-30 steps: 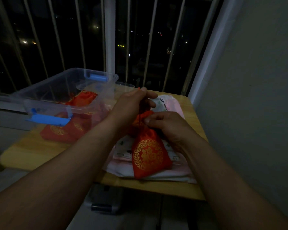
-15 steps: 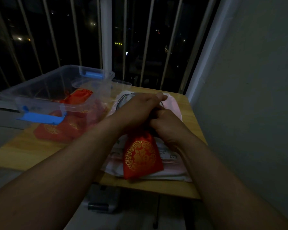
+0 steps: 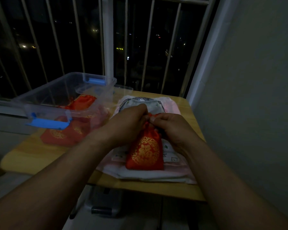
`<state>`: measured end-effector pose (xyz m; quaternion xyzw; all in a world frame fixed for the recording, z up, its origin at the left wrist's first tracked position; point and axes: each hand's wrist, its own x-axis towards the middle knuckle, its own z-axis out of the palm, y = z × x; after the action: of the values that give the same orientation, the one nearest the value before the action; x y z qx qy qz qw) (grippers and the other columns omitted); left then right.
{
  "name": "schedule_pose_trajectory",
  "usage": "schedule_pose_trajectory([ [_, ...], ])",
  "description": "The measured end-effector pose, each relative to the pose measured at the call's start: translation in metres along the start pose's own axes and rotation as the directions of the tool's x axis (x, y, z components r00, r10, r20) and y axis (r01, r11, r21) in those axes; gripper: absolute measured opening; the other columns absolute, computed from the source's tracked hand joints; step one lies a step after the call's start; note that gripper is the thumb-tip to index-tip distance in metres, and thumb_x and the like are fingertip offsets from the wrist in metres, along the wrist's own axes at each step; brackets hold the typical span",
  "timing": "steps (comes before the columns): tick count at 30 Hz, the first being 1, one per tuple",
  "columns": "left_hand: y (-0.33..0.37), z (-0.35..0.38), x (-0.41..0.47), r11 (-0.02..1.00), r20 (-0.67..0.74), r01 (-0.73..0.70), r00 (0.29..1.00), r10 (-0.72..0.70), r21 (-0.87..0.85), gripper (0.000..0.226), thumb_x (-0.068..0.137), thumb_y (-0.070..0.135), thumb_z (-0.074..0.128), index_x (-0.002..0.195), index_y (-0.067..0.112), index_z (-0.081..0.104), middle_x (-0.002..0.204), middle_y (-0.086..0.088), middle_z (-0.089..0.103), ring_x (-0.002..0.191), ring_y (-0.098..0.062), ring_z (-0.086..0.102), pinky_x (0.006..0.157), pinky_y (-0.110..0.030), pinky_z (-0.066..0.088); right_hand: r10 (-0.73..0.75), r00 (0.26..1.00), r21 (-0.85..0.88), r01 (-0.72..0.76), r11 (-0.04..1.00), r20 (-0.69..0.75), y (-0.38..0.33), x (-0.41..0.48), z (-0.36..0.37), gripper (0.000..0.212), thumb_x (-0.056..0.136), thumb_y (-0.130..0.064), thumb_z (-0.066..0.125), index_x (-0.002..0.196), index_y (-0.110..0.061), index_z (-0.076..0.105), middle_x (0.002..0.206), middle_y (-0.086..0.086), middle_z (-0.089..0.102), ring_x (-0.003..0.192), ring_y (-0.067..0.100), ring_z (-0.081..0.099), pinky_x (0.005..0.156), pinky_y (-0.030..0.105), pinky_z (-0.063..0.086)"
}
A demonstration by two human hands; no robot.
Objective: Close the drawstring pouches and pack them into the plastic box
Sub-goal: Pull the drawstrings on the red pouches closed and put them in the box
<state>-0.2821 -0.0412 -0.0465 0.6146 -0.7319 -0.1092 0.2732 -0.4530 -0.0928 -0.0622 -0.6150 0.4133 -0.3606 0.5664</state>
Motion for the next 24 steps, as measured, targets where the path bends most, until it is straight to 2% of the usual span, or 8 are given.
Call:
schedule_pose_trajectory([
  [4,-0.003,-0.002,0.001,1.000,-0.018,0.013,1.000,-0.013,-0.022,0.019,0.108,0.030,0.046,0.094,0.018,0.052,0.087,0.000,0.058,0.079,-0.018,0.057,0.070,-0.041,0.047,-0.014,1.000,-0.039,0.013,0.999,-0.012,-0.001,0.000,-0.002,0.013,0.095,-0.014,0.071,0.093,-0.001,0.072,0.084,0.010,0.071,0.070,0.015,0.062,0.068,0.030,0.053],
  [9,0.006,-0.001,0.001,0.988,0.018,0.045,0.999,-0.043,-0.148,0.026,0.107,0.030,0.048,0.096,0.012,0.063,0.085,0.004,0.059,0.071,-0.007,0.053,0.063,-0.030,0.039,-0.039,0.998,-0.032,0.038,0.999,-0.041,-0.004,-0.002,-0.005,0.009,0.095,-0.010,0.071,0.095,-0.001,0.072,0.083,0.011,0.069,0.068,0.014,0.063,0.065,0.027,0.054],
  [14,0.003,-0.005,-0.002,0.920,0.076,0.137,0.990,-0.117,-0.367,0.025,0.101,0.030,0.060,0.089,0.017,0.077,0.083,-0.009,0.073,0.066,-0.015,0.062,0.065,-0.033,0.049,-0.066,0.997,-0.108,0.063,0.992,-0.027,-0.010,-0.004,-0.003,0.006,0.095,-0.006,0.069,0.096,-0.004,0.074,0.085,0.009,0.072,0.073,0.015,0.067,0.066,0.024,0.058],
  [16,0.001,-0.006,-0.003,0.905,0.092,0.157,0.987,-0.131,-0.396,0.022,0.101,0.029,0.062,0.089,0.019,0.078,0.085,-0.008,0.075,0.067,-0.018,0.066,0.068,-0.034,0.053,-0.082,0.997,-0.150,0.080,0.985,-0.009,-0.011,-0.005,-0.004,0.006,0.094,-0.005,0.069,0.097,-0.005,0.075,0.087,0.010,0.074,0.074,0.016,0.068,0.068,0.025,0.058],
  [18,-0.003,-0.006,-0.003,0.915,0.076,0.129,0.991,-0.108,-0.381,0.015,0.099,0.028,0.066,0.091,0.020,0.077,0.087,-0.001,0.076,0.077,-0.014,0.071,0.075,-0.036,0.057,-0.098,0.995,-0.191,0.097,0.977,0.003,-0.012,-0.005,-0.005,0.006,0.093,-0.004,0.070,0.095,-0.008,0.075,0.083,0.008,0.073,0.070,0.014,0.067,0.068,0.027,0.058],
  [20,-0.007,-0.005,-0.003,0.925,0.056,0.088,0.996,-0.072,-0.368,0.008,0.096,0.026,0.070,0.091,0.022,0.074,0.086,0.006,0.074,0.076,-0.003,0.068,0.073,-0.030,0.055,-0.105,0.994,-0.206,0.108,0.973,0.023,-0.012,-0.005,-0.007,0.007,0.092,-0.003,0.071,0.095,-0.009,0.075,0.081,0.005,0.073,0.068,0.011,0.067,0.067,0.026,0.058],
  [24,-0.013,-0.003,-0.004,0.927,0.072,0.039,0.997,-0.013,-0.372,0.006,0.094,0.029,0.072,0.091,0.024,0.071,0.088,0.005,0.073,0.080,-0.007,0.069,0.071,-0.027,0.055,-0.099,0.991,-0.203,0.115,0.972,0.086,-0.013,-0.008,-0.012,0.009,0.094,-0.005,0.069,0.099,-0.011,0.073,0.087,0.004,0.073,0.072,0.011,0.069,0.071,0.025,0.059],
])
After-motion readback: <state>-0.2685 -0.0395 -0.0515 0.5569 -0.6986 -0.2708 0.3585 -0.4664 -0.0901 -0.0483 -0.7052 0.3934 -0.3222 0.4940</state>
